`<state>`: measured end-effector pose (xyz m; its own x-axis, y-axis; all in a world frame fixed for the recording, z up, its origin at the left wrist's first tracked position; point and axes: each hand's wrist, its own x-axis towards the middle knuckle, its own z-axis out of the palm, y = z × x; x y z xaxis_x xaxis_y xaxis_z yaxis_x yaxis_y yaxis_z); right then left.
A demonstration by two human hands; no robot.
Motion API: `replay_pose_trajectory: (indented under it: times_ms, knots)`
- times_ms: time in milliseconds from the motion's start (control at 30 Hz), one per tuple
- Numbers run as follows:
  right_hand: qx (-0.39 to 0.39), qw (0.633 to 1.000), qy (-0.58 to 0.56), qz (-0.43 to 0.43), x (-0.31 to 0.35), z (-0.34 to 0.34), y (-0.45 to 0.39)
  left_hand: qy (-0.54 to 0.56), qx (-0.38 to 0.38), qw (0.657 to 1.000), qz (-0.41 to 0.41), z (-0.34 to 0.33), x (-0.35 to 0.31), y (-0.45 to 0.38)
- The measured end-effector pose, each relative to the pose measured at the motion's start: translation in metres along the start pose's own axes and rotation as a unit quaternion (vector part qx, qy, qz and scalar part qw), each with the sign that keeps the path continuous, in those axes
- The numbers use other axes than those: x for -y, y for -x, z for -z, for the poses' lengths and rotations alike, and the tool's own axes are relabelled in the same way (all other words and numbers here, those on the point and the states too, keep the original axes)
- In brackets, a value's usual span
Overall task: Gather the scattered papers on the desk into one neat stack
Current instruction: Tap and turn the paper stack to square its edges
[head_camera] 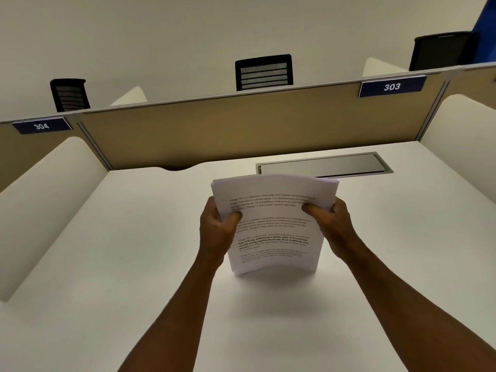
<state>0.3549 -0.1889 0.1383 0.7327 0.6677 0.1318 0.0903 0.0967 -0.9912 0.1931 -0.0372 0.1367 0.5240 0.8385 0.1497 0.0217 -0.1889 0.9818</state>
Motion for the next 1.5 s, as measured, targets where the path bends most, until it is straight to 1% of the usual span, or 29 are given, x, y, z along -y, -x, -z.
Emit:
replay_pose_trajectory:
  times_ms: [33, 100, 167, 267, 367, 467, 533, 667, 833, 900, 1033, 1100, 1167, 1233, 1300, 1333, 1400, 1500]
  knots:
    - [-0.003, 1.000, -0.001, 0.001, -0.001, 0.002, -0.001, -0.014, -0.003, 1.000, -0.017, 0.001, -0.002, 0.001]
    - [-0.012, 1.000, -0.005, 0.004, -0.004, 0.004, -0.002, -0.026, -0.012, 0.997, -0.076, 0.002, -0.006, 0.004]
    - [-0.031, 0.999, 0.012, 0.034, -0.006, 0.005, -0.002, -0.052, -0.011, 0.988, -0.142, 0.003, -0.011, 0.004]
    - [-0.057, 0.988, 0.065, 0.131, -0.005, 0.003, 0.001, -0.120, -0.023, 0.966, -0.228, 0.005, -0.018, 0.001]
    - [-0.085, 0.959, 0.141, 0.229, -0.001, 0.002, 0.000, -0.170, -0.044, 0.938, -0.298, 0.007, -0.017, -0.005]
    - [-0.096, 0.921, 0.221, 0.306, 0.005, 0.002, -0.002, -0.184, -0.045, 0.930, -0.314, 0.006, -0.015, -0.004]
    - [-0.103, 0.907, 0.242, 0.329, 0.007, 0.001, -0.003, -0.179, -0.047, 0.930, -0.316, 0.007, -0.013, -0.004]
    - [-0.116, 0.896, 0.260, 0.342, 0.008, 0.002, -0.004, -0.178, -0.048, 0.930, -0.317, 0.009, -0.011, -0.004]
    - [-0.110, 0.899, 0.247, 0.345, 0.009, 0.003, -0.005, -0.185, -0.046, 0.931, -0.312, 0.009, -0.011, -0.004]
    - [-0.108, 0.908, 0.233, 0.331, 0.010, 0.002, -0.004, -0.183, -0.050, 0.932, -0.309, 0.008, -0.011, -0.004]
    - [-0.107, 0.943, 0.175, 0.262, 0.013, -0.004, 0.002, -0.168, -0.054, 0.941, -0.288, 0.007, -0.016, -0.001]
    - [-0.107, 0.965, 0.107, 0.213, 0.013, -0.005, 0.004, -0.144, -0.047, 0.955, -0.255, 0.004, -0.019, 0.003]
    - [-0.102, 0.984, 0.040, 0.137, 0.011, -0.006, 0.005, -0.097, -0.040, 0.975, -0.198, 0.001, -0.019, 0.007]
    - [-0.111, 0.989, 0.053, 0.076, 0.003, -0.008, 0.007, -0.037, -0.034, 0.991, -0.127, -0.003, -0.013, 0.010]
    - [-0.139, 0.985, 0.096, 0.045, -0.007, -0.010, 0.011, -0.027, -0.045, 0.995, -0.079, -0.008, -0.003, 0.012]
    - [-0.159, 0.982, 0.099, 0.033, -0.012, -0.011, 0.013, -0.033, -0.054, 0.996, -0.063, -0.011, 0.001, 0.015]
    - [-0.183, 0.980, 0.076, 0.000, -0.017, -0.014, 0.019, -0.033, -0.065, 0.997, -0.031, -0.018, 0.006, 0.021]
    - [-0.166, 0.985, 0.034, -0.041, -0.022, -0.021, 0.026, -0.005, -0.077, 0.997, 0.014, -0.024, 0.010, 0.025]
